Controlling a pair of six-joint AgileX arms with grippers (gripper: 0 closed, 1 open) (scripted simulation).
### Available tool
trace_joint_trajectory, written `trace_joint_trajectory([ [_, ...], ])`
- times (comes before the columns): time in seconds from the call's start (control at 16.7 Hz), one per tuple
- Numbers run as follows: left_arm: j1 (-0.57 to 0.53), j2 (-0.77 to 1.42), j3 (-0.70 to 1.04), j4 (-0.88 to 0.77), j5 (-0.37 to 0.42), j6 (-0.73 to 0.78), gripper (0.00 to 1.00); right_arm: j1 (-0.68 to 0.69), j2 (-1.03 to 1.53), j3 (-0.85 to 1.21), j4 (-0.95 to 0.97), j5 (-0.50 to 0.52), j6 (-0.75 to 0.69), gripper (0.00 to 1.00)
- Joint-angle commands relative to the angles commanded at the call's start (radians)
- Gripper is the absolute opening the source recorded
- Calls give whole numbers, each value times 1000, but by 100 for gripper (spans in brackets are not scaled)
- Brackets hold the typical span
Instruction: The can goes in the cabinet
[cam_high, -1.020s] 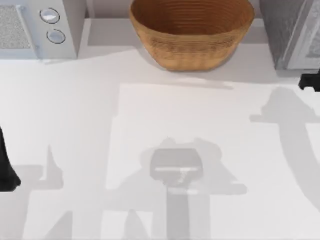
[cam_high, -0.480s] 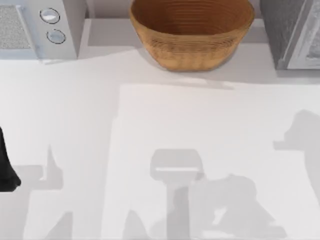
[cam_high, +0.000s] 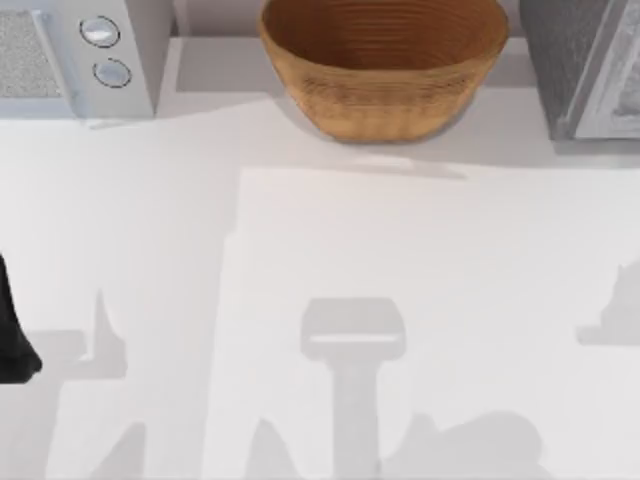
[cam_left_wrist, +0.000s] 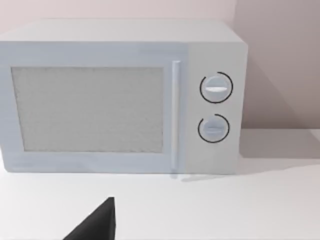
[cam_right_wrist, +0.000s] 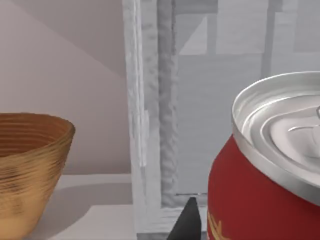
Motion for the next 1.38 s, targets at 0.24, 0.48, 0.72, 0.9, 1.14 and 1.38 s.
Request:
trace_joint_trajectory([
  [0.24,0,0,0,0,0,0,100,-53,-207,-88,-145,-68,-10,0],
  [0.48,0,0,0,0,0,0,100,-66,-248,-119,-181,-94,-18,0],
  [0.72,0,0,0,0,0,0,100,-63,-244,-118,-180,-93,-16,0],
  [0.9,0,0,0,0,0,0,100,-60,-200,-63,-190,-81,-17,0],
  [1.14,0,0,0,0,0,0,100,-46,-56,144,-234,-54,-17,0],
  [1.38,0,0,0,0,0,0,100,-21,103,353,-286,-34,-13,0],
])
